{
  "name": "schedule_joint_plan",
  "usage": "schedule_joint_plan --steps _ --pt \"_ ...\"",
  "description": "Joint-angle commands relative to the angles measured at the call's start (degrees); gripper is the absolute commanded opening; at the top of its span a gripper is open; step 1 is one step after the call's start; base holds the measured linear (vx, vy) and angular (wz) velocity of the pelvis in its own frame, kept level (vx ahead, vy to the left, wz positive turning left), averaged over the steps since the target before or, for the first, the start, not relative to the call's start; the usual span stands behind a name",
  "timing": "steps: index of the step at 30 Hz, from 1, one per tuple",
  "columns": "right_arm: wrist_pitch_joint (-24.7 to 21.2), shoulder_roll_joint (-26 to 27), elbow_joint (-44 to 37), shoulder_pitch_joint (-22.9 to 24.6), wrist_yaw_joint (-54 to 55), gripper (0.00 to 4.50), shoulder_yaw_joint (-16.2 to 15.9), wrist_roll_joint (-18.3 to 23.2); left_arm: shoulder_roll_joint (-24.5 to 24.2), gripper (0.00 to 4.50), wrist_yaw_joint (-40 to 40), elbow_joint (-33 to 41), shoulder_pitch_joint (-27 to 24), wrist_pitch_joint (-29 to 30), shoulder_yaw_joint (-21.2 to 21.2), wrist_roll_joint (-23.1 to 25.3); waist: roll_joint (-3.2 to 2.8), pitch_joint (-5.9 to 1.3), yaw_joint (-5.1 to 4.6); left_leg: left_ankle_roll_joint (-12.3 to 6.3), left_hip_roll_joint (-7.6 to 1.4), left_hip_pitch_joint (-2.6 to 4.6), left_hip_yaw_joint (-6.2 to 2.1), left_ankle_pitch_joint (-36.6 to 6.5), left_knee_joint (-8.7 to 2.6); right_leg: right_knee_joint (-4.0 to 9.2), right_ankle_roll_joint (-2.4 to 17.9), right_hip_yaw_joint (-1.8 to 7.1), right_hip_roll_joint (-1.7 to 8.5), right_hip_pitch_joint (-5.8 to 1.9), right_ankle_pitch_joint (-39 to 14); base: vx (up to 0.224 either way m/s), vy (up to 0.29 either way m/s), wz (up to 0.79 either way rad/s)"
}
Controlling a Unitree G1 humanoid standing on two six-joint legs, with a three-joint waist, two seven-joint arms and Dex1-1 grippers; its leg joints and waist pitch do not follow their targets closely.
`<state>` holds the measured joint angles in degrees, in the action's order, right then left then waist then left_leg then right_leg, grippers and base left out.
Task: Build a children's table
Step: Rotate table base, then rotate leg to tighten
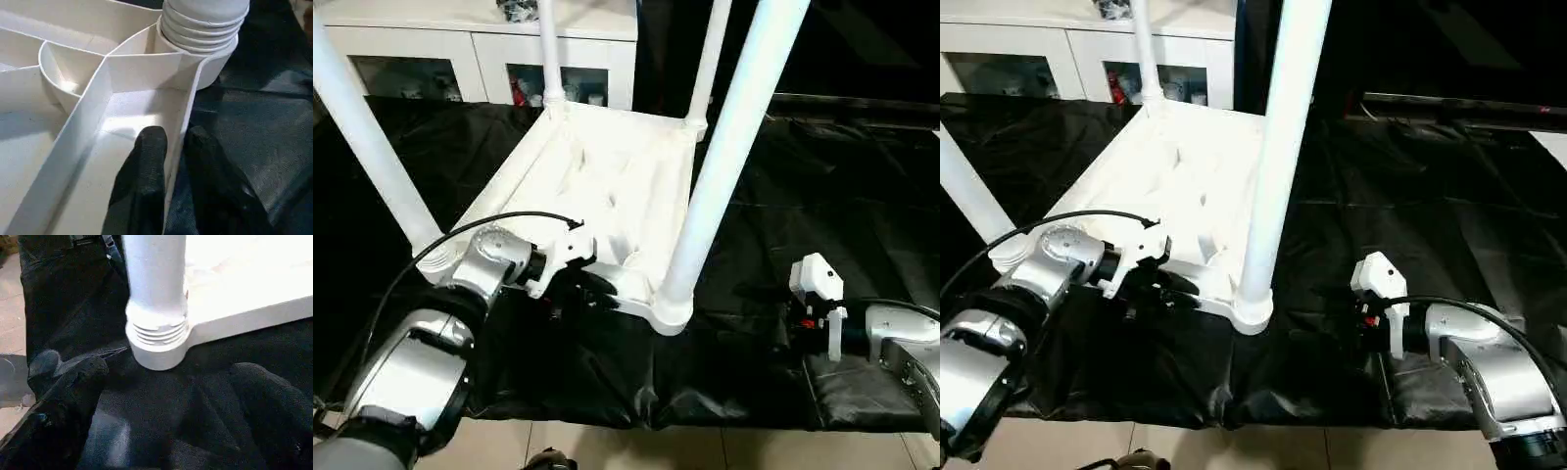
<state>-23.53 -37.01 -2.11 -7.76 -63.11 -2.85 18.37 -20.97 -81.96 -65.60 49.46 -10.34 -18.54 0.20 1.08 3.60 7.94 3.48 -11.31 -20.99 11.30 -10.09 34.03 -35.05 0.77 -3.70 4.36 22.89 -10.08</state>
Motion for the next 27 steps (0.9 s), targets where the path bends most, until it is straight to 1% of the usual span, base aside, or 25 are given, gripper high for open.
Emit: schedule_joint_plan --steps 1,3,4,5,6,8,9,10,11,12,13,14,15,16,17,18,19,20,21,22,23,24,25,26,27 --pt "0.5 -0.1 -0.5 -1.3 0.2 4.50 -0.5 0.1 0.2 0.54 -2.8 -0.4 -0.2 2.7 0.5 -0.4 0.13 -4.10 0.21 -1.39 -2.30 0.90 -1.25 -12.4 -3.88 4.53 11.4 2.53 4.58 -2.84 -14.8 0.000 0.000 0.00" --pt "1.7 1.2 0.5 -2.2 1.3 4.50 -0.9 -0.7 0.3 0.36 -3.5 0.9 -1.0 4.5 0.7 -0.9 0.02 -4.15 0.15 -1.33 -2.43 0.87 -1.27 -12.1 -3.90 4.24 12.4 2.53 4.65 -2.80 -13.2 0.000 0.000 0.00" --pt "2.3 1.9 1.1 -2.8 1.8 4.50 -1.2 -1.0 0.5 0.25 -3.2 1.9 -1.8 4.8 0.7 -0.9 0.13 -4.19 0.09 -1.36 -2.42 0.89 -1.26 -12.2 -3.85 4.17 12.7 2.55 4.67 -2.76 -12.6 0.000 0.000 0.00" --pt "3.3 2.9 2.2 -3.6 2.7 4.50 -1.5 -1.8 0.7 0.21 -1.8 3.1 -2.8 5.1 0.6 -0.7 0.12 -4.20 0.07 -1.33 -2.47 0.91 -1.30 -12.2 -3.87 4.10 13.0 2.56 4.75 -2.79 -12.3 0.000 0.000 0.00" --pt "3.9 3.4 2.9 -4.0 3.2 4.50 -1.7 -2.2 0.9 0.17 -0.9 3.7 -3.3 5.3 0.4 -0.4 0.17 -4.14 -0.13 -1.26 -2.47 0.78 -1.31 -12.2 -3.93 4.09 13.3 2.53 4.77 -2.79 -12.1 0.000 0.000 0.00" --pt "5.3 4.6 4.4 -5.1 4.6 4.50 -2.3 -3.5 1.5 0.12 1.1 5.5 -4.7 5.6 0.9 -0.7 0.19 -4.11 -0.18 -1.19 -2.41 0.97 -1.21 -12.6 -3.83 4.20 13.3 2.57 4.72 -2.64 -12.9 0.000 0.000 0.00" --pt "5.3 4.7 4.6 -5.2 4.6 4.50 -2.4 -3.5 1.6 0.07 1.5 5.8 -4.9 5.7 1.0 -0.8 0.15 -4.06 -0.15 -1.18 -2.31 0.93 -1.16 -12.7 -3.87 4.37 13.0 2.58 4.69 -2.71 -13.5 0.000 0.000 0.00" --pt "5.3 5.1 5.0 -5.6 4.2 4.50 -3.2 -3.6 2.2 0.03 4.5 7.7 -6.1 6.7 1.4 -0.5 0.45 -4.08 -0.16 -1.22 -2.36 0.96 -1.17 -12.9 -3.89 4.36 12.9 2.57 4.72 -2.77 -13.8 0.000 0.000 0.00" --pt "5.2 5.3 5.1 -5.8 3.7 4.50 -3.7 -3.6 2.5 0.03 6.6 8.8 -6.7 7.4 1.5 0.0 0.39 -3.96 -0.20 -1.16 -2.49 0.99 -1.27 -13.5 -3.97 4.36 12.6 2.57 4.78 -2.75 -15.1 0.000 0.000 0.00" --pt "5.1 5.4 5.2 -6.0 3.5 4.50 -4.1 -3.6 2.6 0.03 8.0 10.0 -7.4 7.6 1.4 0.5 0.39 -3.87 -0.21 -1.37 -2.41 1.06 -1.21 -14.2 -3.89 4.69 11.8 2.61 4.75 -2.63 -17.0 0.000 0.000 0.00" --pt "5.4 5.6 5.6 -6.2 3.4 4.50 -4.6 -3.9 2.8 0.03 10.1 11.4 -8.2 8.0 1.4 1.0 0.40 -3.87 -0.22 -1.34 -2.40 0.98 -1.31 -14.1 -3.93 4.73 11.4 2.62 4.88 -2.75 -17.8 0.000 0.000 0.00" --pt "5.7 5.9 6.1 -6.6 3.4 4.50 -4.9 -4.3 3.1 0.03 11.6 12.7 -8.8 8.9 1.8 1.1 0.39 -3.81 -0.40 -1.12 -2.39 0.98 -1.39 -14.8 -4.05 4.99 10.1 2.54 4.82 -2.64 -20.4 0.000 0.000 0.00" --pt "6.1 6.1 6.7 -6.9 3.5 4.50 -5.3 -4.7 3.4 0.03 12.7 14.1 -9.5 9.8 2.0 1.1 0.55 -3.73 -0.50 -1.13 -2.24 0.95 -1.34 -14.6 -4.07 5.28 9.6 2.56 4.75 -2.54 -21.4 0.000 0.000 0.00" --pt "6.2 6.1 6.8 -6.9 3.5 4.50 -5.3 -4.8 3.4 0.03 12.7 14.2 -9.5 9.8 2.0 1.1 0.53 -3.82 -0.58 -0.87 -2.32 1.00 -1.45 -14.7 -4.05 5.03 9.6 2.51 4.78 -2.59 -21.5 0.000 0.000 0.00" --pt "8.3 6.6 8.8 -8.0 4.0 4.50 -6.7 -6.8 3.9 0.03 14.7 18.2 -11.4 11.0 2.3 1.2 0.64 -3.86 -0.78 -0.81 -2.38 0.81 -1.51 -14.3 -4.10 4.99 9.4 2.50 4.89 -2.64 -21.7 0.000 0.000 0.00" --pt "9.5 6.9 9.8 -8.5 4.6 4.50 -7.2 -7.8 4.1 0.03 15.0 19.6 -12.1 11.4 2.3 1.2 0.59 -3.64 -1.21 -0.81 -2.23 0.73 -1.47 -14.8 -4.15 5.30 9.0 2.45 4.72 -2.48 -23.0 0.000 0.000 0.00" --pt "10.1 7.6 11.6 -9.5 5.8 4.50 -7.6 -8.9 4.4 0.03 15.5 21.2 -12.9 11.5 2.3 1.3 0.54 -3.74 -1.34 -0.68 -2.30 0.86 -1.51 -15.1 -4.12 5.26 9.0 2.45 4.84 -2.43 -23.5 0.000 0.000 0.00" --pt "9.7 8.7 14.1 -11.0 7.4 4.50 -8.1 -10.0 4.8 0.03 16.4 22.9 -13.8 11.4 2.4 1.2 0.50 -3.64 -1.74 -0.73 -2.11 0.80 -1.46 -15.3 -4.16 5.54 8.5 2.39 4.59 -2.35 -24.8 0.000 0.000 0.00" --pt "10.6 8.9 15.0 -11.6 7.8 4.50 -8.4 -10.5 5.0 0.03 16.9 23.7 -14.2 12.2 2.4 1.0 0.77 -3.71 -1.99 -0.74 -2.14 0.75 -1.56 -15.2 -4.17 5.46 8.6 2.34 4.69 -2.37 -25.2 0.000 0.000 0.00" --pt "11.7 9.2 16.0 -12.1 8.5 4.50 -8.8 -11.3 5.2 0.03 17.1 24.3 -14.4 12.8 2.4 0.8 0.66 -3.77 -1.98 -0.79 -2.17 1.02 -1.43 -15.1 -4.07 5.57 8.3 2.48 4.59 -2.11 -24.9 0.000 0.000 0.00" --pt "12.0 9.5 16.8 -12.7 9.3 4.50 -8.9 -11.7 5.3 0.03 17.2 24.7 -14.5 13.2 2.3 0.6 0.92 -3.75 -2.09 -0.97 -2.08 1.02 -1.34 -15.0 -4.05 5.58 8.3 2.49 4.43 -2.09 -24.6 0.000 0.000 0.00" --pt "12.6 9.9 17.8 -13.4 9.6 4.50 -9.2 -12.1 5.5 0.03 17.1 25.1 -14.6 13.6 2.1 0.5 0.78 -3.80 -2.09 -1.17 -2.08 0.84 -1.41 -14.4 -4.11 5.39 8.4 2.49 4.43 -2.25 -23.7 0.000 0.000 0.00" --pt "12.9 10.2 18.6 -13.9 9.7 4.50 -9.3 -12.3 5.5 0.03 17.1 25.8 -14.9 14.2 2.0 0.5 0.69 -3.89 -2.05 -1.21 -2.11 0.90 -1.36 -14.2 -4.06 5.31 8.6 2.52 4.45 -2.21 -22.8 0.000 0.000 0.00" --pt "12.8 10.6 19.4 -14.3 9.3 4.50 -9.3 -12.2 5.6 0.03 17.0 26.2 -14.9 14.5 1.9 0.5 0.62 -3.98 -2.11 -1.49 -2.14 0.81 -1.34 -13.7 -4.05 5.02 9.4 2.57 4.42 -2.28 -20.4 0.000 0.000 0.00" --pt "12.8 10.8 19.8 -14.6 9.0 4.50 -9.3 -12.1 5.6 0.03 17.0 26.5 -15.0 14.8 1.9 0.6 0.62 -4.01 -2.12 -1.65 -2.13 0.83 -1.28 -13.5 -4.03 4.98 9.6 2.59 4.31 -2.27 -19.5 0.000 0.000 0.00"
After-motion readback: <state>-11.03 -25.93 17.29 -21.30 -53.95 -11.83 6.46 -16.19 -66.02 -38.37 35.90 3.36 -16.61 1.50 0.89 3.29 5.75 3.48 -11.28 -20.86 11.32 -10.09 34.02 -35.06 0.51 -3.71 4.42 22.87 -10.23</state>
